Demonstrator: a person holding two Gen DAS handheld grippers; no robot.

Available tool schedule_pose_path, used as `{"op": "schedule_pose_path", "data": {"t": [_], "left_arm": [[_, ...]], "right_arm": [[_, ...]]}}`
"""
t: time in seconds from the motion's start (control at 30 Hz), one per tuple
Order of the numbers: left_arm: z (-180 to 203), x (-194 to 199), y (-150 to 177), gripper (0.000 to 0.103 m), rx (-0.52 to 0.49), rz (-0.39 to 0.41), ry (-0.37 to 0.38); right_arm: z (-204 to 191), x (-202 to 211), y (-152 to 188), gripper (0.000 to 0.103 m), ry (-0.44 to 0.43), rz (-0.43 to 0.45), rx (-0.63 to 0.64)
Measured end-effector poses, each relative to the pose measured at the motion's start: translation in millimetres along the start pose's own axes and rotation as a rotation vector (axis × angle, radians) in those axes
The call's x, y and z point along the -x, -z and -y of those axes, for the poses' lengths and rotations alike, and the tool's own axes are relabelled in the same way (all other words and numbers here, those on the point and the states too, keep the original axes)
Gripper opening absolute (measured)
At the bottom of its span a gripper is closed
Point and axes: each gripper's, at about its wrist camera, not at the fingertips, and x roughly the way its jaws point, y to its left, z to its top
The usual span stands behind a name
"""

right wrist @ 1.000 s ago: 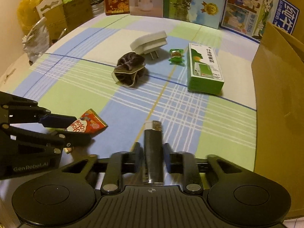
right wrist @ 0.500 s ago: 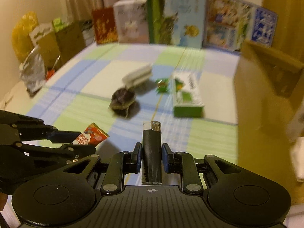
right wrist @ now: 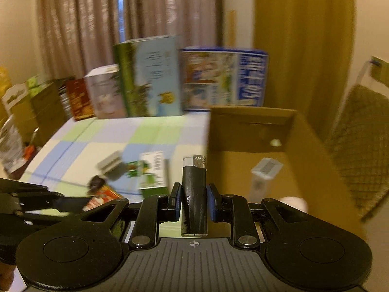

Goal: Organize objects
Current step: 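Carry the candy packet and lighter into the cardboard box and release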

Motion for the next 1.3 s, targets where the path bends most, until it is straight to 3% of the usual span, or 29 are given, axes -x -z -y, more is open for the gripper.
{"op": "schedule_pose_path", "data": {"t": [0.23,0.6,0.8,0.93,1.3], "left_arm": [[44,-10,-36,0.022,-0.009,0.067,0.094],[84,-48,-50,0.022,-0.040,0.039,0.131],[98,-69,-52,0.022,-0.068,0.024,0.134],[97,-83,-49,0.030,-0.050,0.008,0.127],[75,-66,-53,0.030,-0.022,0.043,0.071]], "right_arm": [[58,12,0,0.019,0.074,-0.011,-0.054],[105,7,9,0.019,0.092,-0.046,-0.082],[116,1,11,0.019,0.094,-0.050,-0.099],[121,-1,11,0.019,0.089,-0.053,-0.110],[107,-10,12,0.019,0.035,-0.078,-0.066]]}}
